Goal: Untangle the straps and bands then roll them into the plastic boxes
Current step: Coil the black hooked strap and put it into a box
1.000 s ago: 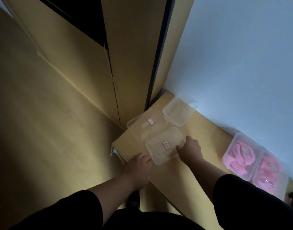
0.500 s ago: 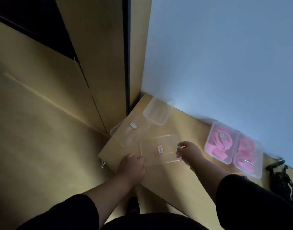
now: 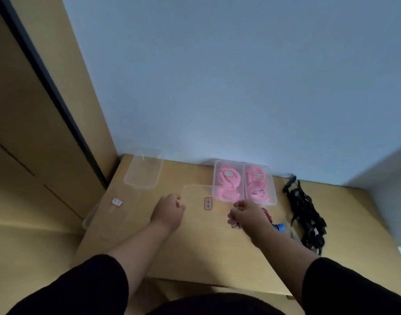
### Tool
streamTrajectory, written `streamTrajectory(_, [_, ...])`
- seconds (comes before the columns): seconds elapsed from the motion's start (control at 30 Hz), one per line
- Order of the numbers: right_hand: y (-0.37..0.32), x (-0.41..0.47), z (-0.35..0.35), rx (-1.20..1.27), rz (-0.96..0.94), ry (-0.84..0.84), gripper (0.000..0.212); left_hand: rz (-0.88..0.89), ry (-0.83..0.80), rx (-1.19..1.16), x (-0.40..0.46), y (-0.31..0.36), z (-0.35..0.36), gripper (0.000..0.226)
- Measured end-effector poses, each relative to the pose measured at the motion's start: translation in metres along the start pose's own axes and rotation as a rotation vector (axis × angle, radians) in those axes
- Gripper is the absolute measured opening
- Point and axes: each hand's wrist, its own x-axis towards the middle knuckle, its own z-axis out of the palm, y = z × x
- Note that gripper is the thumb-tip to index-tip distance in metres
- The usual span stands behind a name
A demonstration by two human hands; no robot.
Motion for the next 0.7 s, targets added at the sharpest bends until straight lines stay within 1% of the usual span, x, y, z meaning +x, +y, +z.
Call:
streamTrajectory(0.1, [0.015,-0.013,-0.030,0.046,-0.017,0.057,0.053,0.115,-0.014,-0.002,0.005,0.029,0.020,0.033])
streamTrajectory(0.13, [0.022,-0.017,-0.040,0.047,-0.021,0.065,0.058,0.158,-0.015,0.006,0.006,0.038,0.026,0.030])
streamTrajectory(0.17, [0.027,-0.022,-0.049,0.039,-0.025,0.074,0.058,0.199,-0.020,0.018,0.006,0.047,0.032,0.027])
streamTrajectory(0.23, [0.035,-0.033,-0.066,0.003,-0.019,0.116,0.049,0.280,-0.042,0.043,0.007,0.066,0.044,0.020])
streamTrajectory(0.27, [0.040,-0.038,-0.074,-0.015,-0.010,0.138,0.048,0.320,-0.058,0.055,0.007,0.074,0.051,0.015])
streamTrajectory(0.33, [0.047,-0.046,-0.089,-0.053,0.011,0.181,0.050,0.380,-0.091,0.068,0.005,0.091,0.063,0.014])
streamTrajectory(0.4, [0.057,-0.049,-0.103,-0.070,0.031,0.209,0.047,0.431,-0.103,0.076,0.004,0.106,0.075,0.008])
streamTrajectory(0.47, [0.069,-0.050,-0.114,-0.076,0.057,0.232,0.048,0.477,-0.125,0.095,0.003,0.121,0.087,0.012])
streamTrajectory(0.53, [0.079,-0.051,-0.122,-0.112,0.068,0.241,0.057,0.509,-0.171,0.118,0.002,0.138,0.097,0.023])
streamTrajectory(0.57, [0.084,-0.051,-0.125,-0.125,0.068,0.239,0.063,0.534,-0.192,0.136,0.002,0.145,0.102,0.023])
streamTrajectory(0.6, [0.087,-0.052,-0.128,-0.133,0.069,0.232,0.068,0.555,-0.214,0.153,0.003,0.150,0.108,0.013])
streamTrajectory(0.63, [0.091,-0.053,-0.130,-0.134,0.074,0.226,0.072,0.560,-0.234,0.160,0.004,0.154,0.115,0.018])
streamTrajectory(0.7, [0.096,-0.055,-0.134,-0.127,0.089,0.218,0.077,0.564,-0.289,0.188,0.004,0.161,0.125,0.055])
